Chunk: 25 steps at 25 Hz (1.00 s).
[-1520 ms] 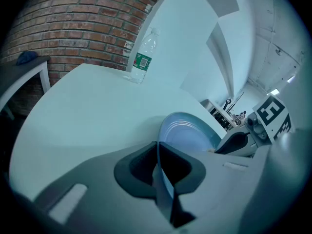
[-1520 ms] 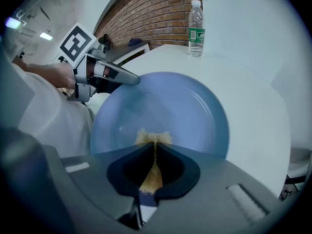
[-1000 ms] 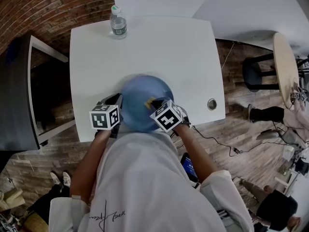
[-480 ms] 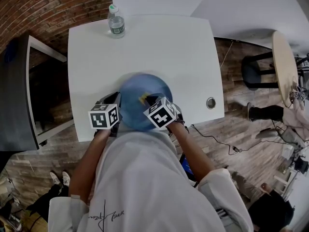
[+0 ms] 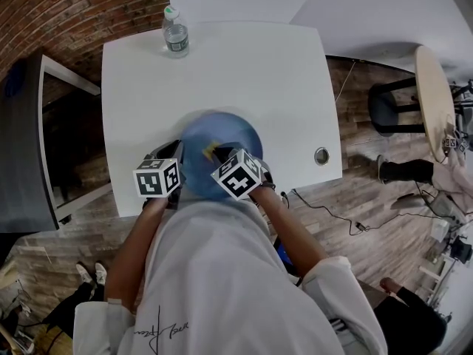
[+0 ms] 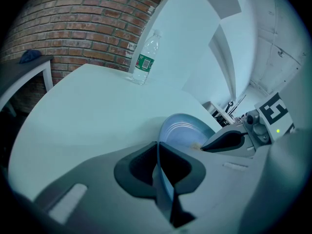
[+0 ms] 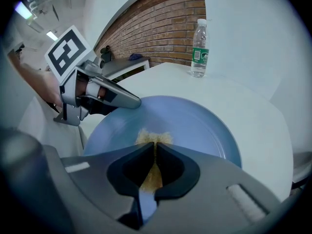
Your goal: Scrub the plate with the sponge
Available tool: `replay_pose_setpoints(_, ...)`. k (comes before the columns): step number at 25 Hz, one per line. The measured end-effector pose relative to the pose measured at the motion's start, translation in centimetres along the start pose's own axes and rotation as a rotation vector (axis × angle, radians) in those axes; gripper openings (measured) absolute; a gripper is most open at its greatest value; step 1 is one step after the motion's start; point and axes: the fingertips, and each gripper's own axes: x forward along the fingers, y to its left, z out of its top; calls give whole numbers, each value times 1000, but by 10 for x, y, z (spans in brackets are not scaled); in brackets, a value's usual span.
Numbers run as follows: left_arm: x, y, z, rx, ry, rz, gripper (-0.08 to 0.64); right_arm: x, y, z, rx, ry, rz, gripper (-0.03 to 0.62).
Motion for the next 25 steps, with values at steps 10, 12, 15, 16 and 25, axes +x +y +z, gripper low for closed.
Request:
replay_pose_setpoints(10, -2, -4, -1, 18, -9, -29, 82, -7, 17, -2, 94, -79, 150, 26)
replay_pose_setpoints(12, -4, -6, 1, 33, -21, -37, 103, -11, 15, -4, 112, -96, 157, 26)
replay_pose_setpoints(15, -9, -8, 7, 53, -43, -39, 129, -18, 9, -4, 119, -123, 152, 26)
replay_pose_setpoints(16, -12, -9, 10, 61, -51, -38, 135, -20, 7, -3, 120, -132, 149, 26)
replay_pose_setpoints(25, -52, -27, 46, 137, -249, -53, 130, -57, -5, 15, 142, -283, 146, 25)
